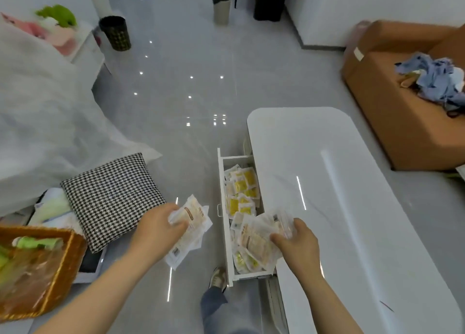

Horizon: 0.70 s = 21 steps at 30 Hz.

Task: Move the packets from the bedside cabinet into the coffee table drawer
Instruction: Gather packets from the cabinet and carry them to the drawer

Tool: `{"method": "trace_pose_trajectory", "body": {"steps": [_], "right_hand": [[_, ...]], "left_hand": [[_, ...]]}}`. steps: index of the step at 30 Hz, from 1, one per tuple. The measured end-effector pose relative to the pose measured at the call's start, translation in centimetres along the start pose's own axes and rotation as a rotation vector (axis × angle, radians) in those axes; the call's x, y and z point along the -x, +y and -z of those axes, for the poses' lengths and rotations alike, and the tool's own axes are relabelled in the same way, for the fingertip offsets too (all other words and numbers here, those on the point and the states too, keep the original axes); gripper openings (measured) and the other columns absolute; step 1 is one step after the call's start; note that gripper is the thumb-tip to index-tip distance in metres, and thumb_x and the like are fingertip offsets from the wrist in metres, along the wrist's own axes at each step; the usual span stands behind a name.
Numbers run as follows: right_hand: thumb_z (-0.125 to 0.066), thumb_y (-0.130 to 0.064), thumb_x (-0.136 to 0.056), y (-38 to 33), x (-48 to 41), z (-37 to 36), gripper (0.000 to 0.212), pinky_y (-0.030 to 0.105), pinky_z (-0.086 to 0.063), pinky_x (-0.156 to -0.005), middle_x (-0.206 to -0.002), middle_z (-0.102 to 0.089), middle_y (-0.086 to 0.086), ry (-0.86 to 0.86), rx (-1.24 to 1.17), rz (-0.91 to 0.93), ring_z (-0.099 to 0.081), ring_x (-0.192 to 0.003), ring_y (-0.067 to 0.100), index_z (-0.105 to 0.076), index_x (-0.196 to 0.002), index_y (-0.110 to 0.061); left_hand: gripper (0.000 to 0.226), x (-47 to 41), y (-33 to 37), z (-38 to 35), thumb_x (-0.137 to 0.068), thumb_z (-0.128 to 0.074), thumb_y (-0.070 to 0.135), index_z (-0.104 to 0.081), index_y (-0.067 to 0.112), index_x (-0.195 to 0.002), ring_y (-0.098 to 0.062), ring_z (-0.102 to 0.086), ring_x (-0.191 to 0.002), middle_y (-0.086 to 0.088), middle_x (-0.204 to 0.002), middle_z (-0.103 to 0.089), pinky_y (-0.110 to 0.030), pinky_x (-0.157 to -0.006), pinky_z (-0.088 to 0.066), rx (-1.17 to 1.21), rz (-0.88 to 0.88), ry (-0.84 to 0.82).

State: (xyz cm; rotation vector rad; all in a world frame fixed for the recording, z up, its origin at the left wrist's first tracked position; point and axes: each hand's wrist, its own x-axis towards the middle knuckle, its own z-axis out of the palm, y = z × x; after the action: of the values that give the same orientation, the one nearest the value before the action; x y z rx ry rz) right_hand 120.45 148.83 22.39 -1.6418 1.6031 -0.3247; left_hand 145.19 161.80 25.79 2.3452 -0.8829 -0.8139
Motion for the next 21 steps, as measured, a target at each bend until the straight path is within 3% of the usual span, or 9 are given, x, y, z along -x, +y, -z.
{"method": "trace_pose_trajectory", "body": {"steps": [5, 9, 13, 15, 18, 21], "right_hand": [[-0.073, -0.017, -0.070, -0.6, -4.9, 1.7, 0.029, 0.030, -0.036, -0.050, -0.068, -0.054, 0.009, 0.073, -0.030, -0.085, -0.045, -0.056, 0.019, -0.047, -0.075, -0.005], [-0.073, -0.017, -0.071, -0.3, -6.7, 2.5, 0.032, 0.026, -0.030, -0.048, -0.063, -0.047, 0.002, 0.146, -0.068, -0.163, -0.040, -0.053, 0.014, -0.042, -0.070, -0.011], [-0.072, -0.017, -0.071, 0.5, -7.2, 2.3, 0.032, 0.027, -0.029, -0.048, -0.062, -0.045, 0.001, 0.223, -0.104, -0.294, -0.039, -0.053, 0.015, -0.041, -0.070, -0.011], [-0.072, -0.016, -0.072, 1.0, -7.2, 2.0, 0.034, 0.026, -0.028, -0.048, -0.060, -0.043, -0.003, 0.264, -0.126, -0.357, -0.037, -0.052, 0.013, -0.038, -0.068, -0.013], [-0.073, -0.015, -0.074, 1.6, -6.8, 1.1, 0.039, 0.025, -0.025, -0.048, -0.059, -0.040, -0.006, 0.325, -0.172, -0.463, -0.036, -0.051, 0.010, -0.035, -0.065, -0.018], [-0.073, -0.016, -0.074, 1.9, -6.1, -0.4, 0.042, 0.027, -0.025, -0.049, -0.060, -0.038, -0.004, 0.411, -0.201, -0.596, -0.034, -0.052, 0.012, -0.032, -0.065, -0.018]], "left_hand": [[0.009, -7.0, 4.5, -1.5, -0.081, -0.061, 0.017, -0.064, 0.013, -0.075, -0.014, -0.062, -0.064, 0.001, -0.072, -0.065, -0.029, -0.052, -0.048, -0.083, -0.110, -0.095], [0.007, -11.2, 7.1, -2.9, -0.081, -0.064, 0.017, -0.067, 0.011, -0.082, -0.016, -0.063, -0.070, -0.002, -0.078, -0.068, -0.029, -0.058, -0.048, -0.146, -0.190, -0.182], [0.008, -15.4, 9.0, -5.1, -0.079, -0.067, 0.020, -0.060, 0.025, -0.079, -0.019, -0.059, -0.078, 0.002, -0.081, -0.061, -0.026, -0.064, -0.040, -0.238, -0.260, -0.287], [0.010, -17.8, 9.3, -6.6, -0.079, -0.068, 0.025, -0.064, 0.022, -0.088, -0.022, -0.061, -0.087, 0.001, -0.088, -0.064, -0.026, -0.068, -0.040, -0.281, -0.261, -0.360], [0.036, -21.3, 10.2, -8.8, -0.080, -0.066, 0.031, -0.064, 0.018, -0.113, -0.022, -0.061, -0.100, -0.003, -0.111, -0.066, -0.026, -0.074, -0.041, -0.399, -0.336, -0.473], [0.032, -23.7, 12.2, -10.4, -0.082, -0.065, 0.025, -0.062, 0.017, -0.112, -0.017, -0.057, -0.095, -0.001, -0.112, -0.063, -0.025, -0.070, -0.037, -0.472, -0.447, -0.587]]}}
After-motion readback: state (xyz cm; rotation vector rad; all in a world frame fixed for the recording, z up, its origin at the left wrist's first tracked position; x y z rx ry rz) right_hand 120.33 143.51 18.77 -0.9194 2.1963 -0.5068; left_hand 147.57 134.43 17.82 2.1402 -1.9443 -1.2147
